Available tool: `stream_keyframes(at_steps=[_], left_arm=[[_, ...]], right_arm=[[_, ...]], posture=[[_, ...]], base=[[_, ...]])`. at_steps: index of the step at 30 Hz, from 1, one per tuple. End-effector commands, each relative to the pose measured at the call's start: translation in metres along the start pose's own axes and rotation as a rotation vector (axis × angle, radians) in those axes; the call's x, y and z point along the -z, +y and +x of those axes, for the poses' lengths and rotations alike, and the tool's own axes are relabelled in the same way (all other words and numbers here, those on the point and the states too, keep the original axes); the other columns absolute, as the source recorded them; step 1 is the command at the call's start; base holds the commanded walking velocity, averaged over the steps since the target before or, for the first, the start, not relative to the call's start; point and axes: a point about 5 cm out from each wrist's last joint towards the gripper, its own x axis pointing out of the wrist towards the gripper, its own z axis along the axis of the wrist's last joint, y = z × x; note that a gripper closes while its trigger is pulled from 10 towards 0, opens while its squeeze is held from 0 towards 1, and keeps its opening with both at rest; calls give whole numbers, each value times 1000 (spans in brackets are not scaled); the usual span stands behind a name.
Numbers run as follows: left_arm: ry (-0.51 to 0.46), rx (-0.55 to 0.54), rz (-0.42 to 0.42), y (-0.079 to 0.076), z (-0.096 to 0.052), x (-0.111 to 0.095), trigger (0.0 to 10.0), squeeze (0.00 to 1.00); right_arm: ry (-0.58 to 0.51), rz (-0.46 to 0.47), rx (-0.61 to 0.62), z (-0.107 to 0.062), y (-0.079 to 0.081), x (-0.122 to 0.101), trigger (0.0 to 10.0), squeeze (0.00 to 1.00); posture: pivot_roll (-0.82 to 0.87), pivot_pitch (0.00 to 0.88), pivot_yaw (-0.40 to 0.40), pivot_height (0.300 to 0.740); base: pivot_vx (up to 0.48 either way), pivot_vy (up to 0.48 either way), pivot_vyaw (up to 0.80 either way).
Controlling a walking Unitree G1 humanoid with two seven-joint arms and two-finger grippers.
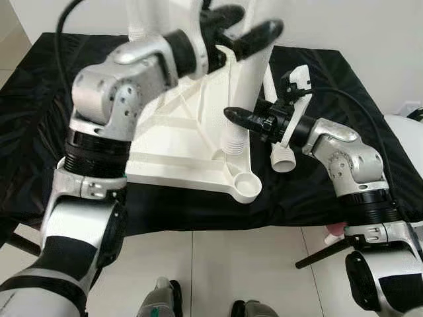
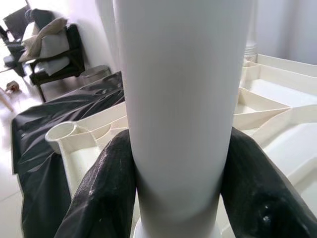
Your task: Building children table
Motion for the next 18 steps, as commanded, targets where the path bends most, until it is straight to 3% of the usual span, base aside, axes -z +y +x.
stream_keyframes(at_steps=[1,8,10,12,18], left_arm=[[-19,-147,21,11,-5,-6,10000,0],[-46,-310,26,27,-17,-11,10000,0],[-46,-367,-16,43,-29,-1,10000,0],[-31,-399,-36,49,-38,9,10000,0],[31,-402,-72,40,-43,41,10000,0]], right_arm=[[-48,-10,18,-1,-2,-8,10000,0],[-73,3,57,-3,-4,-8,10000,0],[-93,13,127,-5,-11,-10,10000,0],[-112,28,207,-9,-18,-12,10000,0],[-146,56,247,-14,-22,-14,10000,0]], posture=[[5,130,-47,740],[2,126,-44,740],[0,127,-42,740],[2,131,-42,740],[6,139,-35,740]], base=[[0,0,0],[0,0,0],[0,0,0],[0,0,0],[0,0,0]])
